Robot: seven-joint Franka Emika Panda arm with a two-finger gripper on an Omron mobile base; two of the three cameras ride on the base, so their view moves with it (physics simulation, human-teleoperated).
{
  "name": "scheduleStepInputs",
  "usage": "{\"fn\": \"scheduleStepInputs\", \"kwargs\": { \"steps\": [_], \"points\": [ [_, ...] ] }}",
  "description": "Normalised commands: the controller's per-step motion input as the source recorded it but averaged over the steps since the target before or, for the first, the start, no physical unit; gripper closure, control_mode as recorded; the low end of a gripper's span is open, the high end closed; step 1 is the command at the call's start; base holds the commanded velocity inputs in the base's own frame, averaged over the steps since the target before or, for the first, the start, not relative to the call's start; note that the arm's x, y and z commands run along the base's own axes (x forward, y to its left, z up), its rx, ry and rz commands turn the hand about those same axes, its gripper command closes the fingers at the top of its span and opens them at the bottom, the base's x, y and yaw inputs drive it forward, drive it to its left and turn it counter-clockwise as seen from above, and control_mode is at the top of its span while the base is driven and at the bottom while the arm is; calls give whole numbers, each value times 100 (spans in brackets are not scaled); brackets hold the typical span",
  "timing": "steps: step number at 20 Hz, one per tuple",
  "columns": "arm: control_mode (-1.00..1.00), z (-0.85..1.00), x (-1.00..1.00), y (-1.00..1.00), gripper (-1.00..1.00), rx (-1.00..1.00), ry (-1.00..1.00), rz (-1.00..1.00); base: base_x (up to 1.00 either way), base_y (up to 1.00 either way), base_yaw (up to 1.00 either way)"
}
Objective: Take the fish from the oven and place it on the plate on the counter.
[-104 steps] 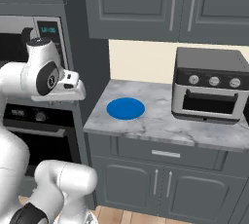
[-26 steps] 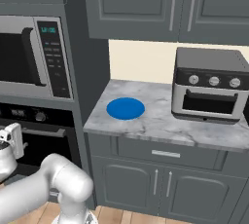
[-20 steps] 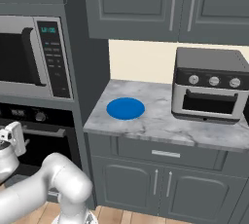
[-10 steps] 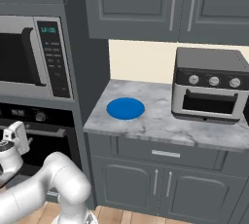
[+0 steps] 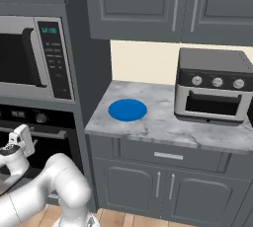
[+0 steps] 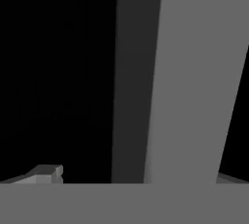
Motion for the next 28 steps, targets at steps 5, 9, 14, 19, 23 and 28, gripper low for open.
{"fn": "scheduleStepInputs", "kwargs": {
  "steps": [5, 9, 14, 19, 23, 28],
  "points": [
    [-100, -9, 26, 2, 100, 0, -5, 0, 0, 0, 0],
    [-100, 0, 21, 0, 100, 0, 0, 0, 0, 0, 0],
    [-100, 0, 3, 2, 100, 0, 7, 0, 0, 0, 0],
    [-100, -5, -22, 1, 100, 5, 18, 0, 0, 0, 0],
    [-100, -14, -72, 3, 100, 7, 47, -4, 0, 0, 0],
    [-100, -44, -100, -5, 100, 2, 13, 0, 0, 0, 0]
  ]
}}
